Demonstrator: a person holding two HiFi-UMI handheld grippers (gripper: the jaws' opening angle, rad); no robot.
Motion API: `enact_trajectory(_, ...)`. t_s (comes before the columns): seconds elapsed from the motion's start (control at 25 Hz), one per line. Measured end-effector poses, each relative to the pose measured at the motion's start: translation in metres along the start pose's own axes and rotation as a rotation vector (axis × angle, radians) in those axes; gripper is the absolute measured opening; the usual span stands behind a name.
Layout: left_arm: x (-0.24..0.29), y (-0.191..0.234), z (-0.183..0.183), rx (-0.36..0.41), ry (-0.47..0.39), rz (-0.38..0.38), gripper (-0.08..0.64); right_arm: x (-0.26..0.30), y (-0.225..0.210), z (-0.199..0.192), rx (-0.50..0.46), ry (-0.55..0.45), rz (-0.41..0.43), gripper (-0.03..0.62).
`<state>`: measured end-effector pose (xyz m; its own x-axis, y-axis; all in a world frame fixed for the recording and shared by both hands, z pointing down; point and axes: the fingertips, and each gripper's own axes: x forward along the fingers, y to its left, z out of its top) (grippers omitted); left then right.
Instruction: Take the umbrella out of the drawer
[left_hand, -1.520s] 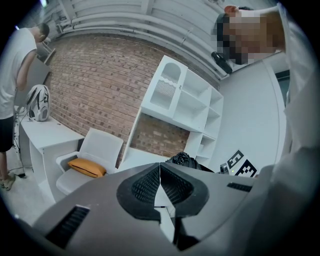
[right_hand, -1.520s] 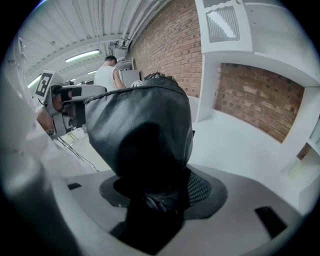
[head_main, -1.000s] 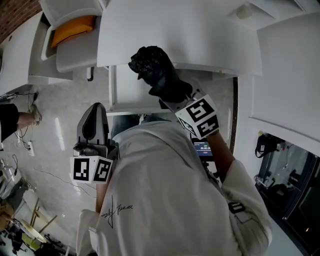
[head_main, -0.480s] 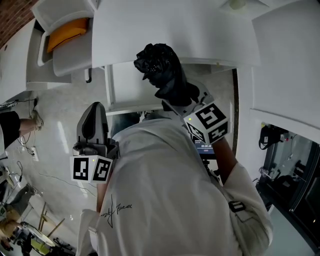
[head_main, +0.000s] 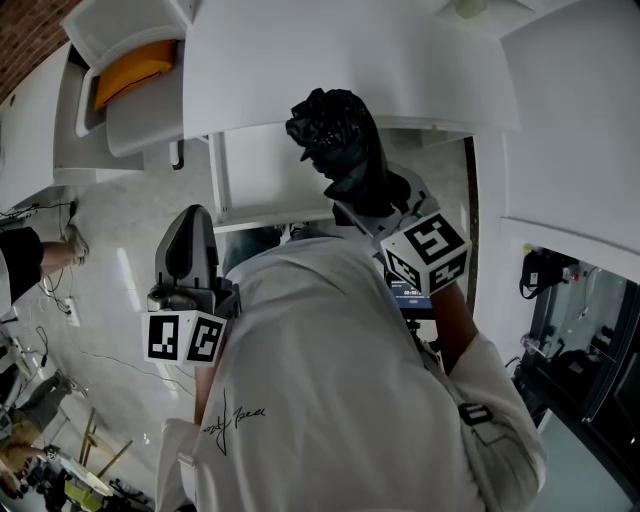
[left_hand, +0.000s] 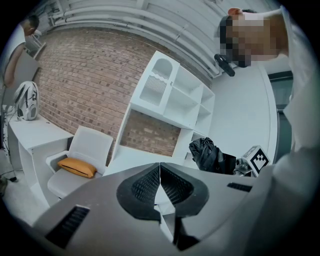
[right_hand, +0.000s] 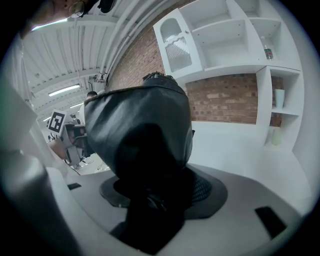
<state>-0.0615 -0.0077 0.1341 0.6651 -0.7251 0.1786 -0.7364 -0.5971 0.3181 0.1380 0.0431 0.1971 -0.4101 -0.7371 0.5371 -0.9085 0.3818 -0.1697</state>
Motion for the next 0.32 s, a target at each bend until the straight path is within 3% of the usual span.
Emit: enact_trajectory(0.32, 0.001, -0.007, -0.002, -0.003, 0.005, -0.012, 0.017, -0.014, -0.002, 0.003, 0.02, -0.04, 0.003, 0.249)
